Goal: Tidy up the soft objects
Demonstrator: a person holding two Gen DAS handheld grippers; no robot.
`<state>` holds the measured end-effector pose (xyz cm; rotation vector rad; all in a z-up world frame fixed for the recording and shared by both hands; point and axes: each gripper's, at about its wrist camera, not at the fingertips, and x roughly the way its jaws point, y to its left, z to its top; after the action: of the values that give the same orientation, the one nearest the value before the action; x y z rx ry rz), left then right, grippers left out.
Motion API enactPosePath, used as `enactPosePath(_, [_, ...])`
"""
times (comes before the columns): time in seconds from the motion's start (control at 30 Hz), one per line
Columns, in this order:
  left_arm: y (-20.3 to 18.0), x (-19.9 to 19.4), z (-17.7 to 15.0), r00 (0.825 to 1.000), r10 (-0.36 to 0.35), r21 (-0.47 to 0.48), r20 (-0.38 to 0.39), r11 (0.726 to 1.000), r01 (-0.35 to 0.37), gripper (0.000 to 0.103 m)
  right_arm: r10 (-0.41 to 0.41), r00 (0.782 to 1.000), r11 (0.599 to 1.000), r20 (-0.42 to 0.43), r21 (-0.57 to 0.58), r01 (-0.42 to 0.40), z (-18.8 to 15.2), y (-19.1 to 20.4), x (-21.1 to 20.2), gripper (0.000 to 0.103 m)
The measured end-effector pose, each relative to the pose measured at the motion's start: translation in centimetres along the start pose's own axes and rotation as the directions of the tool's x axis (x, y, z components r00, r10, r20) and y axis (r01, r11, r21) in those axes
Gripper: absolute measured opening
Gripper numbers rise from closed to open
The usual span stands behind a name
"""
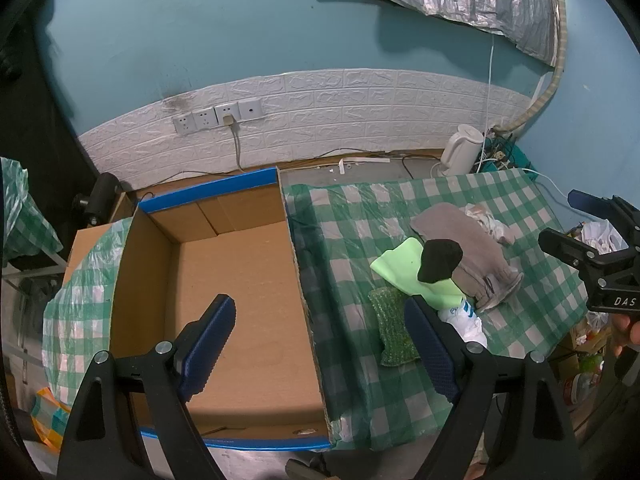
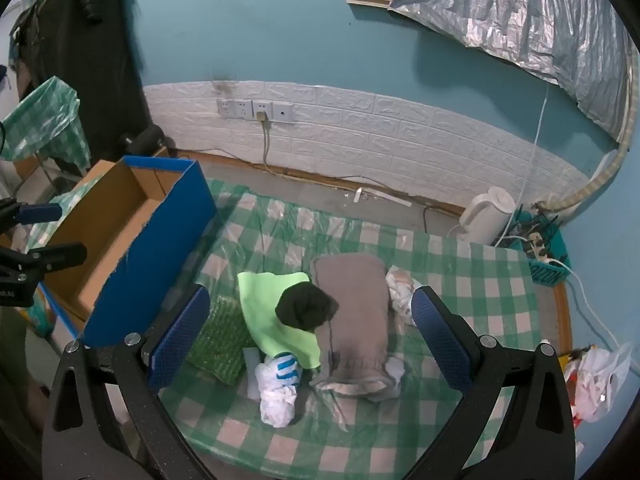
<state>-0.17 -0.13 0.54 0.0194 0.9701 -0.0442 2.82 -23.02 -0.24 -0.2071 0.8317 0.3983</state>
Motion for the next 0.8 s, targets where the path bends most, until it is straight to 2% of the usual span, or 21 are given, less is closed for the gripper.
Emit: enactPosePath(0.8, [-0.74, 0.04, -0.34, 1.000, -0.015, 0.015, 0.011, 1.000, 0.015, 0.087, -0.004, 1.000, 1.000, -0.002, -0.007, 0.004, -0.04, 0.02, -0.47, 0.101])
